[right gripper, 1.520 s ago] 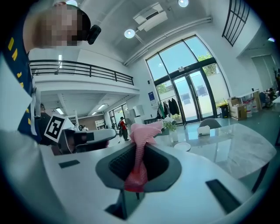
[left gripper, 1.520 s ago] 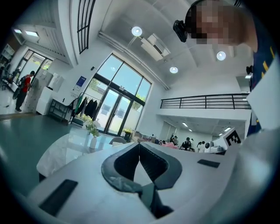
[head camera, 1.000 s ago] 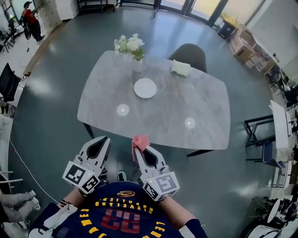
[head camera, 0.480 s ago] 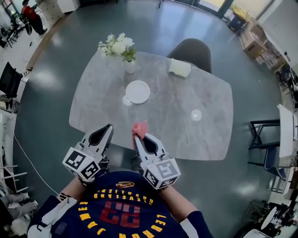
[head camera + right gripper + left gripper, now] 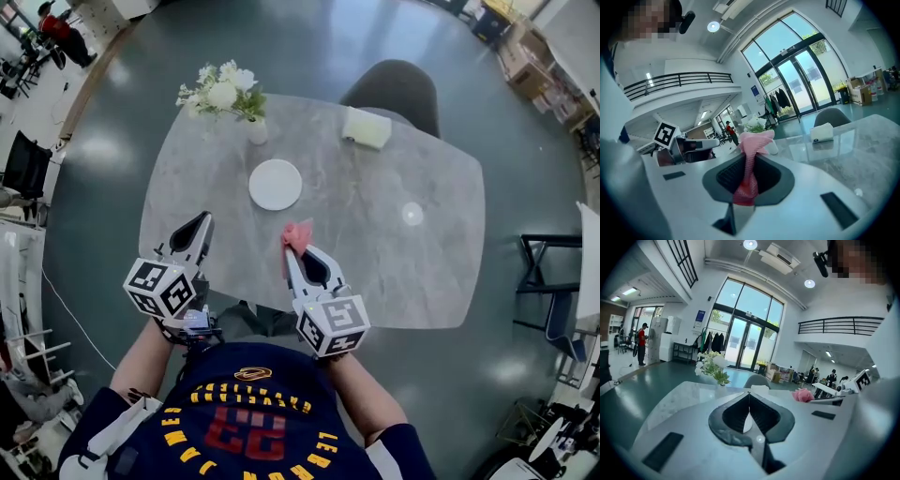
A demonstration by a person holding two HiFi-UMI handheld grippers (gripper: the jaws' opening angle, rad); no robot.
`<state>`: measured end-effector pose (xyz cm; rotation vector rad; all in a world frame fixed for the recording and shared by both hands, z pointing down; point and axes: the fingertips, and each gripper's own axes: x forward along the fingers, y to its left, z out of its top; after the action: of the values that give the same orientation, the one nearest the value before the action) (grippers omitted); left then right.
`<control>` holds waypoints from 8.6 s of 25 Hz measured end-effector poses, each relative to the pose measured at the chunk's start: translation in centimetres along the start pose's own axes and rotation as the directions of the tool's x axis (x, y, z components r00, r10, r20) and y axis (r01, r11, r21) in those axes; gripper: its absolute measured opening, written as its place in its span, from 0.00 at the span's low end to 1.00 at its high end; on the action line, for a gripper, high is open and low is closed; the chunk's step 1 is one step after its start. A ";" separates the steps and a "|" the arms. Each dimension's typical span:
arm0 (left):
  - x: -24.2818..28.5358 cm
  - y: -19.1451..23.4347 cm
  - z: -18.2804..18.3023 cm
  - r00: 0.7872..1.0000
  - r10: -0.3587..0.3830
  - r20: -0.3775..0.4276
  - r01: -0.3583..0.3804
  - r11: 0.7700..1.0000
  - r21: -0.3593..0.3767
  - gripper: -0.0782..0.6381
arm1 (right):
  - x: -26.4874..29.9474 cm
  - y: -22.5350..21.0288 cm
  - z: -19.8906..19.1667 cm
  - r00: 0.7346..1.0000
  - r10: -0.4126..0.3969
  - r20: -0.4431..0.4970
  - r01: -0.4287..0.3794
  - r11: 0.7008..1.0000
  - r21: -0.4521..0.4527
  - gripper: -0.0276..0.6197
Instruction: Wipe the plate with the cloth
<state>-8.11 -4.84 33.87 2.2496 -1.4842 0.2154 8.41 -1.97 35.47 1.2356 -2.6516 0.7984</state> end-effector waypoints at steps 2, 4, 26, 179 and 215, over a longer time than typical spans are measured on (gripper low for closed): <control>1.7 1.5 -0.7 1.000 0.009 -0.028 -0.010 1.000 -0.028 0.11 | 1.2 -1.7 0.3 0.999 -0.036 0.002 0.036 0.999 0.010 0.11; 3.5 2.9 -1.9 0.997 -0.006 -0.071 0.000 0.997 -0.080 0.12 | 2.6 -3.2 0.5 0.998 -0.068 0.007 0.067 0.998 0.020 0.11; 20.6 12.3 -18.8 0.806 -0.228 -0.547 -0.017 0.914 -0.405 0.26 | 20.2 -13.3 -5.6 0.945 -0.223 -0.240 0.243 0.968 0.056 0.11; 20.9 10.5 -22.3 0.871 -0.267 -0.412 -0.119 0.700 -0.704 0.13 | 23.8 -13.4 -17.6 0.794 -0.203 -0.573 0.247 0.969 0.000 0.10; 20.9 10.3 -22.3 0.880 -0.243 -0.407 -0.121 0.715 -0.689 0.13 | 22.0 -10.8 -19.0 0.795 -0.174 -0.581 0.169 0.984 -0.062 0.11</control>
<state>-6.44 -16.04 64.06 1.4729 -0.9791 0.1314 -0.42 -13.14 62.96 0.9960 -2.0112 0.9503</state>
